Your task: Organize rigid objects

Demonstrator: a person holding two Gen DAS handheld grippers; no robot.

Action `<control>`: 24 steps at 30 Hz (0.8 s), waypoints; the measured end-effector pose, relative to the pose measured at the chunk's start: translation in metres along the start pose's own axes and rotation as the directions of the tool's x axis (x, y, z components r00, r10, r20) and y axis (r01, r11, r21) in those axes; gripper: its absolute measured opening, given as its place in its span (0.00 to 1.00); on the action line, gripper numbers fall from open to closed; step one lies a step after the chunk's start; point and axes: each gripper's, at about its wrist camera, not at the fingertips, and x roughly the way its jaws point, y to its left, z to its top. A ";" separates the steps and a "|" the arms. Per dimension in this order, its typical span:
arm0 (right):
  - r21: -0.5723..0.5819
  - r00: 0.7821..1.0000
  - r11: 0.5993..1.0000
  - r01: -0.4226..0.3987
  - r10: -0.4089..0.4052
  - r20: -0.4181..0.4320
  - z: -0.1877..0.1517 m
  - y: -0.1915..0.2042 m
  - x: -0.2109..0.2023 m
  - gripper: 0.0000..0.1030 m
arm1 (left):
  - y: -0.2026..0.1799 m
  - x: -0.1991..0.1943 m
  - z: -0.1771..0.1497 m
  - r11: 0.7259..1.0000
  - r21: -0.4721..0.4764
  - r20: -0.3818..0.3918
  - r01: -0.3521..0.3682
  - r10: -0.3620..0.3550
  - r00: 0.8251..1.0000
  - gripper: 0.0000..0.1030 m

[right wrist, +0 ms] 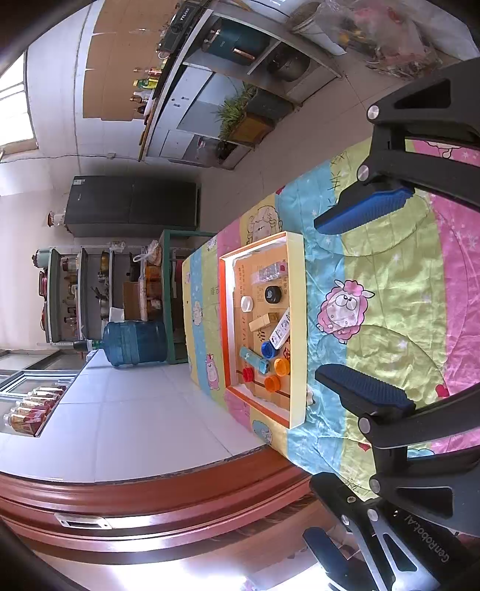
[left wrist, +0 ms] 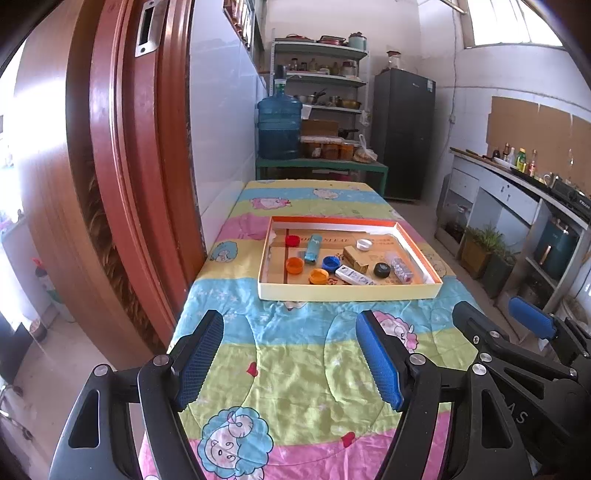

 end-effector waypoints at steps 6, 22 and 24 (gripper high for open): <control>-0.001 1.000 1.000 -0.004 0.004 -0.011 -0.002 0.001 0.005 0.70 | 0.000 0.002 -0.001 1.000 -0.005 -0.006 -0.006 0.006 1.000 0.74; -0.005 1.000 1.000 -0.012 0.012 -0.023 -0.004 0.001 0.010 0.70 | 0.001 0.006 -0.002 1.000 -0.011 -0.015 -0.012 0.012 1.000 0.74; -0.006 1.000 1.000 -0.012 0.012 -0.025 -0.005 0.001 0.010 0.70 | 0.000 0.005 -0.002 1.000 -0.012 -0.017 -0.011 0.011 1.000 0.74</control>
